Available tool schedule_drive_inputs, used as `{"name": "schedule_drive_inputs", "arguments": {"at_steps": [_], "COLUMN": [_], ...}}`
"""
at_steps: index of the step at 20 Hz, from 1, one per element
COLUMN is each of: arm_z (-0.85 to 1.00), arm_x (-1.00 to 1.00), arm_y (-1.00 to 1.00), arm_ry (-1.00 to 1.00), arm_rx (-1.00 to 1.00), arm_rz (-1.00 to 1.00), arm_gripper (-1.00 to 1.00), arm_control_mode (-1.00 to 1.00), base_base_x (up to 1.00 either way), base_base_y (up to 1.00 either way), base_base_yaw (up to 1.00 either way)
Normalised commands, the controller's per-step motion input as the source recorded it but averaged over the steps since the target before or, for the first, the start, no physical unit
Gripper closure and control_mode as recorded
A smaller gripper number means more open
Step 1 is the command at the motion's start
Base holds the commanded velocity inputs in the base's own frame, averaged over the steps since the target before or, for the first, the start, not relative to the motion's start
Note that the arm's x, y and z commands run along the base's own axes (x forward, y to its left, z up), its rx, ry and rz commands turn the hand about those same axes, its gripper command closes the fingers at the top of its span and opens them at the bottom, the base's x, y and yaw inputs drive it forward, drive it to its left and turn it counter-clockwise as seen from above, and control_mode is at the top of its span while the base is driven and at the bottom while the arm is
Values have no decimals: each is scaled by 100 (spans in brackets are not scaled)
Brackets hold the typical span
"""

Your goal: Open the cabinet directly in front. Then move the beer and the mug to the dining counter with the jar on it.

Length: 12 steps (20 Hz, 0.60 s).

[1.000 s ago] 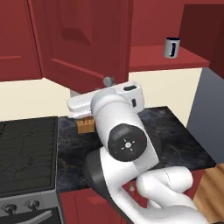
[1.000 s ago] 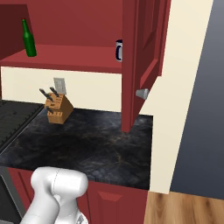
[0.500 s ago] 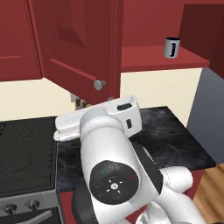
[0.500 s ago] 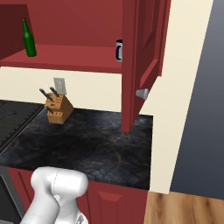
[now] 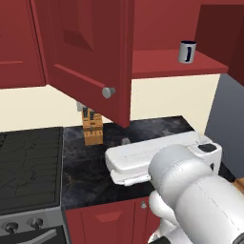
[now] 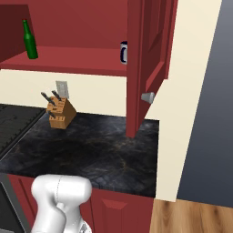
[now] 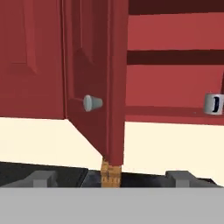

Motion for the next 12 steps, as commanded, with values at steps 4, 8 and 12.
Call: {"name": "schedule_drive_inputs", "arguments": {"at_steps": [4, 8, 12], "arm_z": [10, 0, 0], "arm_x": [-8, 19, 41], "arm_y": [-92, -68, -49], "arm_ry": [0, 0, 1], "arm_rx": [34, 24, 25], "arm_rz": [29, 35, 33], "arm_gripper": [-100, -100, -100], "arm_control_mode": [-100, -100, -100], "base_base_x": [0, 0, 0], "base_base_y": [0, 0, 0], "base_base_yaw": [0, 0, 0]}}
